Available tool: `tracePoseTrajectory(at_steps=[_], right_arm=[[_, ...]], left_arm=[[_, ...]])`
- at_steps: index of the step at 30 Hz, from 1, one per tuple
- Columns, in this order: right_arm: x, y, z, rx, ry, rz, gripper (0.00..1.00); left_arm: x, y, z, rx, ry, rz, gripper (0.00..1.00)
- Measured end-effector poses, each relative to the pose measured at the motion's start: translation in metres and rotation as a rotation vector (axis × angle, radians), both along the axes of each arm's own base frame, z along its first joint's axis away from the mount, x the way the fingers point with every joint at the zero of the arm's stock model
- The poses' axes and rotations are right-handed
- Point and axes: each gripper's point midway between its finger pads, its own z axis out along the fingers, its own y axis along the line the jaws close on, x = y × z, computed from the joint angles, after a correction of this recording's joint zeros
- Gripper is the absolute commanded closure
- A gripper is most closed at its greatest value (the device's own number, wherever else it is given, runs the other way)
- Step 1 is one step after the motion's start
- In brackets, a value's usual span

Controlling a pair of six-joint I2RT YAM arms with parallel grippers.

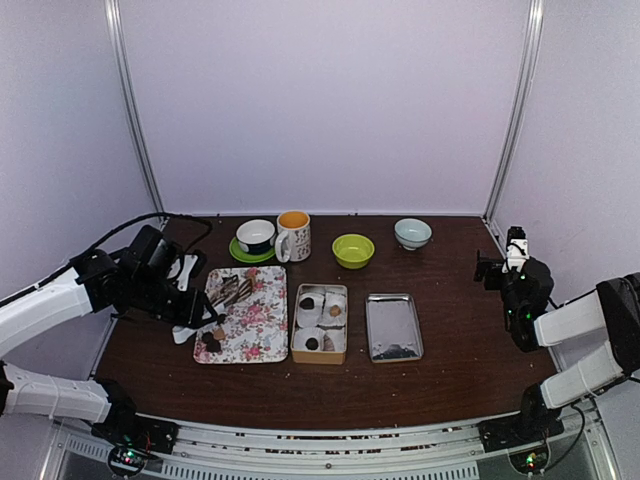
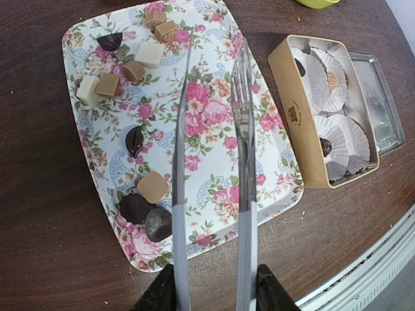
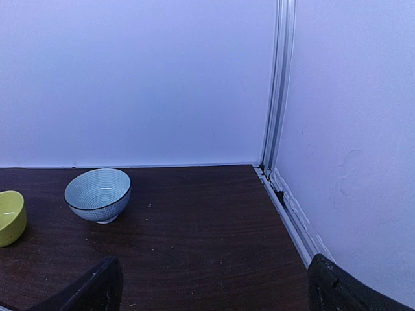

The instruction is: Pack the chocolate

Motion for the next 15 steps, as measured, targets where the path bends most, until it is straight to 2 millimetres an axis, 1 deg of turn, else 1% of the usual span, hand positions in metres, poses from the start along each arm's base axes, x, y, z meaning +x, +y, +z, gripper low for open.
tracePoseTrajectory(at_steps=[15], right_arm=[[0.0,0.0,0.0,0.0,0.0,0.0,0.0]], left_arm=[[0.003,0.0,-0.018,0.037,0.05,0.007,0.62]])
